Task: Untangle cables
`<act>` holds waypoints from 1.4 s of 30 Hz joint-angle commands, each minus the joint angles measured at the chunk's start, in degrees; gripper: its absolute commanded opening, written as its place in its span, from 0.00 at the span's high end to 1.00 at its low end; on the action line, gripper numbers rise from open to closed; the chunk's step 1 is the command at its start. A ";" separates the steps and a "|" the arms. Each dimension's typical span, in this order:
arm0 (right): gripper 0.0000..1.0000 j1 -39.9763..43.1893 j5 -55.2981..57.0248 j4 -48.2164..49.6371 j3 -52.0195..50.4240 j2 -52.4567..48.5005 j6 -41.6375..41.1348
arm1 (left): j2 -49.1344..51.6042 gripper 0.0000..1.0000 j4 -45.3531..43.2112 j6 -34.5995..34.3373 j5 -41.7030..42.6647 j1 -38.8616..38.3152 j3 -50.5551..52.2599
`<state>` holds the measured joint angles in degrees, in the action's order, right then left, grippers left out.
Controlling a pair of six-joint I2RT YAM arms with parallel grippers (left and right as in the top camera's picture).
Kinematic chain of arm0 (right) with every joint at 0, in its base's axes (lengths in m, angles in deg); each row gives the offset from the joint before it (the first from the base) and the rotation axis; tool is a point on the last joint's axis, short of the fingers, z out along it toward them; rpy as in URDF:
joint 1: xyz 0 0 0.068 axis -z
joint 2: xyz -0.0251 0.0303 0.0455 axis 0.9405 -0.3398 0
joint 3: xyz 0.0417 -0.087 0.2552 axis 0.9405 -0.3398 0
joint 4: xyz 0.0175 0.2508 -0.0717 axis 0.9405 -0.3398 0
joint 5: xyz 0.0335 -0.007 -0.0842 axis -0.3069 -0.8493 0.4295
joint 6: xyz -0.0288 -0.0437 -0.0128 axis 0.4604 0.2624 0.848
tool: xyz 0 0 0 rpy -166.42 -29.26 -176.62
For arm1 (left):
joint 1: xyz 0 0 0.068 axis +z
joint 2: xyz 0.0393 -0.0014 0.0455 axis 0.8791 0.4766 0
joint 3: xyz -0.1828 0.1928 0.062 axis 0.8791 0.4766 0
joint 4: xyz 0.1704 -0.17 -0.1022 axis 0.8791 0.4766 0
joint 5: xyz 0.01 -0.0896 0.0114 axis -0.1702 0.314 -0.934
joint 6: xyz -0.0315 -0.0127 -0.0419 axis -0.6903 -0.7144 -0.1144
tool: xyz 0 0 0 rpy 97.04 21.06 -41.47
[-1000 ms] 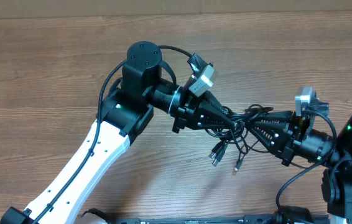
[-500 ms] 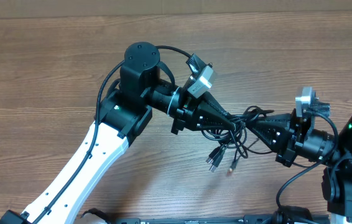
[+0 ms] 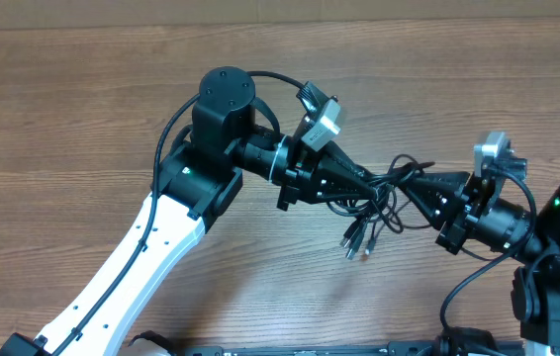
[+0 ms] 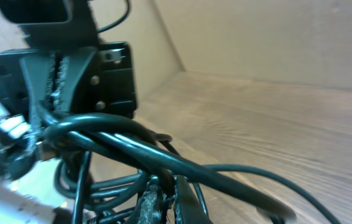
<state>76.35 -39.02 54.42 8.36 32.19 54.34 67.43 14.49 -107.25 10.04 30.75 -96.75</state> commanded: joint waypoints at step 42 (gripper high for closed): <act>0.62 -0.09 0.90 -11.93 0.85 0.35 -1.88 | -0.66 0.96 2.43 -1.42 -0.92 4.72 -0.55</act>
<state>76.11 -28.03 40.52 8.38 32.34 52.55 67.43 17.15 -108.28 8.97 35.76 -96.75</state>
